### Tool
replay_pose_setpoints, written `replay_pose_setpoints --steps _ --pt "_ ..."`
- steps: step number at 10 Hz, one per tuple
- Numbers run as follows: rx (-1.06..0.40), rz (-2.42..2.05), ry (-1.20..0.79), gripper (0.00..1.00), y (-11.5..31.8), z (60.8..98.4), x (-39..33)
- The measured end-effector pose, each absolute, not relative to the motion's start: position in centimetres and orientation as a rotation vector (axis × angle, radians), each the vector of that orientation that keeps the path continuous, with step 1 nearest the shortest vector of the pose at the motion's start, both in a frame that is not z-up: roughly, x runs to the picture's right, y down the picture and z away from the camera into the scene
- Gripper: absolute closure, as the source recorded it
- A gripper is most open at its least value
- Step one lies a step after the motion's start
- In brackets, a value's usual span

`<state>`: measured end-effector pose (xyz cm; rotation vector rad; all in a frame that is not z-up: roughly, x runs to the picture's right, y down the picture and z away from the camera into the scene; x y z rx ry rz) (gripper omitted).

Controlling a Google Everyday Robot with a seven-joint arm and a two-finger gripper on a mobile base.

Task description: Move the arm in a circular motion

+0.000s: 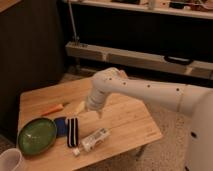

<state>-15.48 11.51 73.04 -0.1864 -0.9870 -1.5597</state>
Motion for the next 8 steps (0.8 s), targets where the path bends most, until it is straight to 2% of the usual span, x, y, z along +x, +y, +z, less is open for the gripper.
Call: replay_pose_setpoints --steps 3,8 --pt "-0.143 -1.578 -0.938 0.26 8.7 74.7 -19.5" --pt "-0.151 -1.509 -0.803 0.26 1.3 80.9 -15.2"
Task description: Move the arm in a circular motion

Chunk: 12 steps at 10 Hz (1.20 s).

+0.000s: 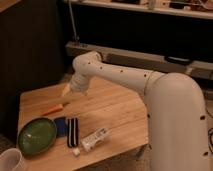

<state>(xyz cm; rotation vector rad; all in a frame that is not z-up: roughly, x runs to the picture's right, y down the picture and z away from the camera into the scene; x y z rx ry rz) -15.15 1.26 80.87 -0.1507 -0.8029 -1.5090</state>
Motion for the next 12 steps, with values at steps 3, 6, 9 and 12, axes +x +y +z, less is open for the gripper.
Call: replay_pose_setpoints --steps 3,6,9,12 --pt "-0.188 -1.434 -0.711 0.26 -2.6 84.7 -10.2" --pt "-0.242 -1.305 -0.618 0.26 -4.7 88.3 -2.7" --pt "-0.294 -1.165 -0.547 0.26 -4.0 89.9 6.1" --pt "-0.328 -1.068 -0.527 0.26 -0.4 88.9 12.8"
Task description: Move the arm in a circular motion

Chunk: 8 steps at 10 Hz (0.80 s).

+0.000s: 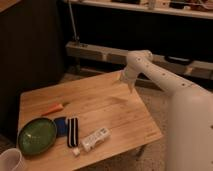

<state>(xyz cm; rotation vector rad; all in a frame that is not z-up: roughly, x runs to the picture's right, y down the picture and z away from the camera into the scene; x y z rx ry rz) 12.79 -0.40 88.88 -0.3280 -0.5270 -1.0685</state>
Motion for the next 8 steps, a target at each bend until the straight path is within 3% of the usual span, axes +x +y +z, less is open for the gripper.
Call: replay_pose_setpoints --steps 4,8 --pt "-0.365 -1.099 -0.571 0.26 6.1 83.2 12.6" --pt "-0.39 -1.233 -0.717 0.26 11.3 78.2 2.5"
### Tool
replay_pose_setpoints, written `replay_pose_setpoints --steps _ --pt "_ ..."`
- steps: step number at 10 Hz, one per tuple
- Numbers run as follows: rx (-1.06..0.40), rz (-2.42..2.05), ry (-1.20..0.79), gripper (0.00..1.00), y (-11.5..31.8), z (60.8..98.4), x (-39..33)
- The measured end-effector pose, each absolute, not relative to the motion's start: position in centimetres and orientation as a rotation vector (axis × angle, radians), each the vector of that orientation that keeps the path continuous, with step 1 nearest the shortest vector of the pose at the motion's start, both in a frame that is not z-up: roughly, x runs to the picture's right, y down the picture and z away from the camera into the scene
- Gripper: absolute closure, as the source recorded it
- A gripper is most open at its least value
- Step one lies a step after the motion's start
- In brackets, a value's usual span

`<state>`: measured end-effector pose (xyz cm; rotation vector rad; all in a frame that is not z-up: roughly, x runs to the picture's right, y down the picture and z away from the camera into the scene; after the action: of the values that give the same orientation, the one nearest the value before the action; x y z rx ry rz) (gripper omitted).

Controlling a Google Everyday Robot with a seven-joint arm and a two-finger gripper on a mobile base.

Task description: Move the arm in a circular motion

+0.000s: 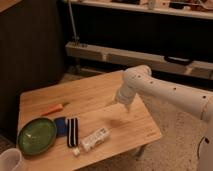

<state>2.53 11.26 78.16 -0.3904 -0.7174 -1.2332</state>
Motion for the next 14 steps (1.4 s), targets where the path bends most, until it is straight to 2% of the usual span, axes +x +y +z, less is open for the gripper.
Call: replay_pose_setpoints --steps 4,7,10,14 --pt "-0.354 -1.428 -0.886 0.26 11.3 75.8 -9.9" --pt "-0.31 -1.54 -0.942 0.26 8.7 76.2 -17.6" --pt "-0.286 -1.529 -0.902 0.26 4.3 79.9 -21.9" --pt "-0.311 -1.413 -0.792 0.26 -2.1 86.1 -19.6"
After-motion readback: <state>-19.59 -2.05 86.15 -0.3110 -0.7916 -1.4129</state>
